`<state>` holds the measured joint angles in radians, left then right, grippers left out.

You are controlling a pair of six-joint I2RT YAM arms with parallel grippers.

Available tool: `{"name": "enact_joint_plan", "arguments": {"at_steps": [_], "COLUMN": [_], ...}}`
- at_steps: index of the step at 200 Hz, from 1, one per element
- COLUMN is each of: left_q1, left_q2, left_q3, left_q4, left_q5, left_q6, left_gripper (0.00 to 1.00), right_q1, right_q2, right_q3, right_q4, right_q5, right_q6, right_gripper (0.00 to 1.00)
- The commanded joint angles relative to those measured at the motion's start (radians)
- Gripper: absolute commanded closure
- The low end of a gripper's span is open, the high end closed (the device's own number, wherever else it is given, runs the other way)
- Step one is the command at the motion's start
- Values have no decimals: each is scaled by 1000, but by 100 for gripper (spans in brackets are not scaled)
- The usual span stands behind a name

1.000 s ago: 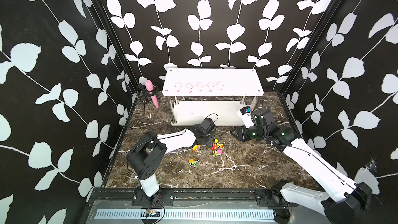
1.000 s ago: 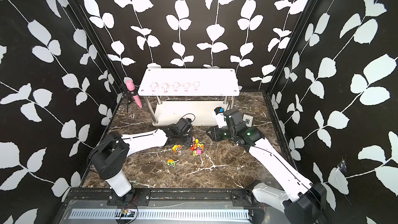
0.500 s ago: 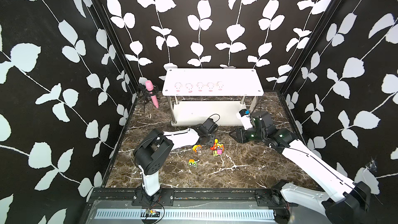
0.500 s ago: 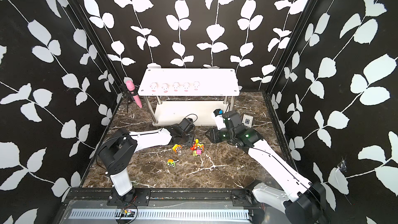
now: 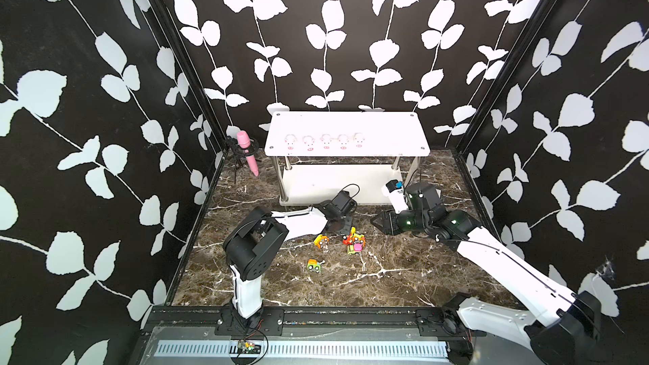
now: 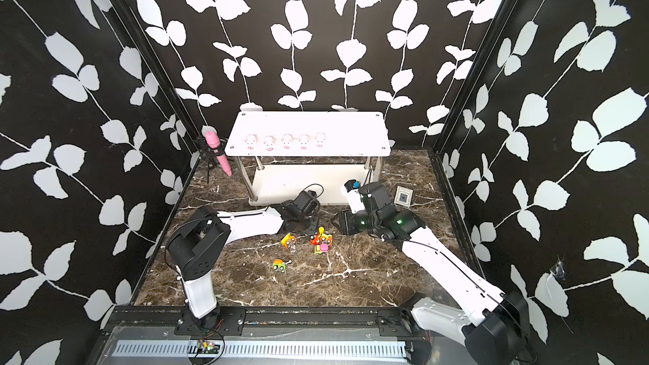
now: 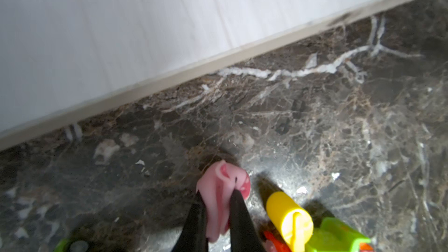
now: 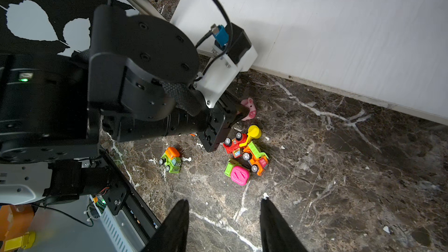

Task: Organize plastic toys on shelves
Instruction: Pick up the plastic toy at the center of the board.

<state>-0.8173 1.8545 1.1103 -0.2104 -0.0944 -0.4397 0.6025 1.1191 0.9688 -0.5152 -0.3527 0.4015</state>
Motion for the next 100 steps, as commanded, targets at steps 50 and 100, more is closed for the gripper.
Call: {"name": "enact_joint_plan", "arguments": {"at_steps": [50,100], "left_q1": [6,-13], "left_q2": [-224,-379], "left_q3": [-104,-290], "left_q4": [-90,-75], "left_q5": [103,241], "left_q6": [109,133], "left_gripper": [92,90], "right_q1": [10,18], "right_q2": [16,40], "right_q3": [-64,-135], "right_q4": [58,125], "right_q5": [17,17], "right_q6": [15,46], "right_gripper": [50,50]}}
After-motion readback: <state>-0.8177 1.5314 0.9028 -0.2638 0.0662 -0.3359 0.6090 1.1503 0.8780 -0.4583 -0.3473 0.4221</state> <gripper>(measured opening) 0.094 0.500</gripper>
